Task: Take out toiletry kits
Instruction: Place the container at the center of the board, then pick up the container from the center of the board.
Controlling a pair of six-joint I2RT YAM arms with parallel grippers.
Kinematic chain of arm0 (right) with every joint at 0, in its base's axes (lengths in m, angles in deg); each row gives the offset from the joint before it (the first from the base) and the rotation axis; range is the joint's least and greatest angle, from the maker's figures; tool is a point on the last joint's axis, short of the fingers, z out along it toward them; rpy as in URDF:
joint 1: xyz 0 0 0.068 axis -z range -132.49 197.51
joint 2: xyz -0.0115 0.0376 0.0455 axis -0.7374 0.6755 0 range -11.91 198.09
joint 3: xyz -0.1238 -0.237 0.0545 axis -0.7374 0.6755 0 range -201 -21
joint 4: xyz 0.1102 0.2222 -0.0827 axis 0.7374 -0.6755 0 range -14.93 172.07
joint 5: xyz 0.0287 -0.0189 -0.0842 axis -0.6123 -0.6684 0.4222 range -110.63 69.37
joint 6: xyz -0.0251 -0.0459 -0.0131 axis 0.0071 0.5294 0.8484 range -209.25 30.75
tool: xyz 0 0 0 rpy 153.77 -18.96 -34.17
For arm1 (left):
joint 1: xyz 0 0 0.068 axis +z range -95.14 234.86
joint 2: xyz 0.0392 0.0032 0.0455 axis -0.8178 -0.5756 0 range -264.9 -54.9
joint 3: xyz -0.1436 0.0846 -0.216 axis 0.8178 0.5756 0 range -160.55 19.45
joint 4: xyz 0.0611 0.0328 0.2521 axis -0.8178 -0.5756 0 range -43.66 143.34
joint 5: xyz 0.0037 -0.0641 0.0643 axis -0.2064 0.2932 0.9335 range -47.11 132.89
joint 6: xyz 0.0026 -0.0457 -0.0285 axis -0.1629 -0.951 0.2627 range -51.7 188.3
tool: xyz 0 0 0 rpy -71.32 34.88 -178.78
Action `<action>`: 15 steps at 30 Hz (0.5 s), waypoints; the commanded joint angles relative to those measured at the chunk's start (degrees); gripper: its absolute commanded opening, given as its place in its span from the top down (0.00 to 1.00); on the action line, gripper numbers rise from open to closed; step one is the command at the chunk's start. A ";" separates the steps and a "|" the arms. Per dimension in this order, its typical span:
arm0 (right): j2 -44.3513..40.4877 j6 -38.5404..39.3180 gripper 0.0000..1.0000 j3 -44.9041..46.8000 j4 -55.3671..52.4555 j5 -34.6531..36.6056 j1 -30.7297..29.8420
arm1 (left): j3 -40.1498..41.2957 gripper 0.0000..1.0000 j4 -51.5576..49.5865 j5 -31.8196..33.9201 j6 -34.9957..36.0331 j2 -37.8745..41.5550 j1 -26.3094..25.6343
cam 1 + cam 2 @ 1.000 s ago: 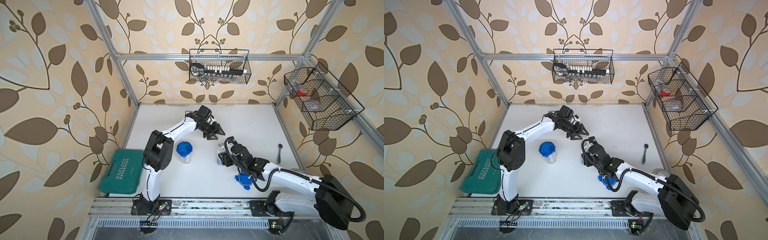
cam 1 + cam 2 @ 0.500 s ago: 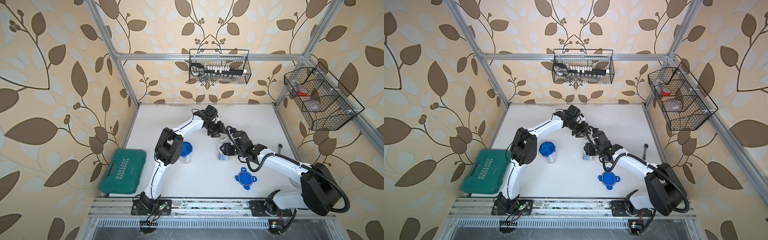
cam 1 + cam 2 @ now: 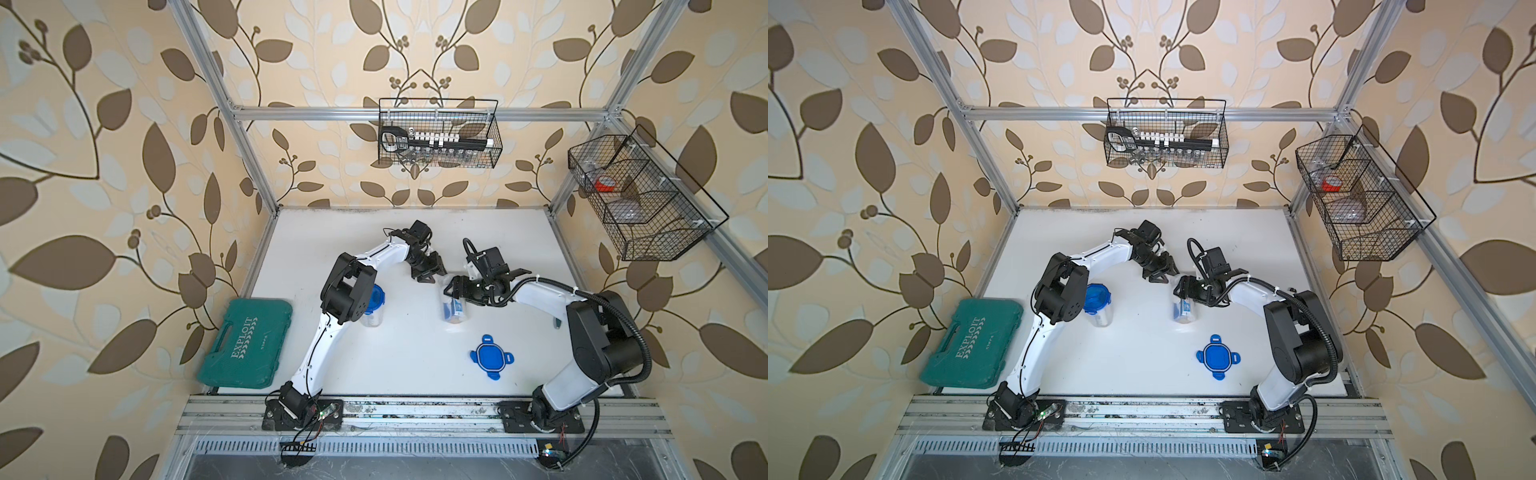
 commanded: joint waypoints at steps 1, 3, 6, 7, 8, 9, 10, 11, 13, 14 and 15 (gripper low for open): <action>0.94 0.66 0.17 0.42 -6.32 0.65 0.40 | -0.72 0.45 -1.66 -0.07 1.22 -0.29 -0.15; -1.32 1.00 0.11 0.89 -7.57 1.41 0.32 | -0.70 0.45 -1.57 0.10 1.24 0.26 -0.14; -5.45 0.48 0.02 2.91 -8.90 4.20 -1.32 | -0.98 0.44 -1.85 1.12 1.69 1.23 -0.05; -6.52 0.14 0.01 3.71 -9.12 5.41 -2.16 | -1.36 0.44 -2.28 1.60 2.07 1.50 -0.07; -7.39 -0.25 0.01 4.46 -9.11 6.67 -3.39 | -1.74 0.44 -2.87 2.01 2.33 1.62 -0.09; -7.95 -0.91 0.01 5.10 -9.29 7.70 -4.71 | -1.95 0.43 -3.05 2.36 2.60 1.87 -0.09; -8.32 -1.55 0.01 5.47 -9.48 9.21 -5.94 | -1.87 0.43 -3.06 2.63 2.71 2.17 -0.06; -8.60 -2.59 0.01 5.86 -9.87 11.30 -7.18 | -1.71 0.43 -3.08 2.90 2.72 2.31 -0.07; -9.11 -4.73 0.01 6.62 -10.58 14.90 -8.86 | -1.44 0.43 -3.19 3.09 2.86 2.39 -0.09; -9.03 -5.80 0.01 6.74 -11.20 16.70 -9.48 | -1.39 0.43 -3.23 3.18 2.71 2.39 -0.07; -8.75 -6.55 0.01 6.59 -12.00 18.42 -10.06 | -1.34 0.44 -3.11 3.34 2.65 2.40 -0.05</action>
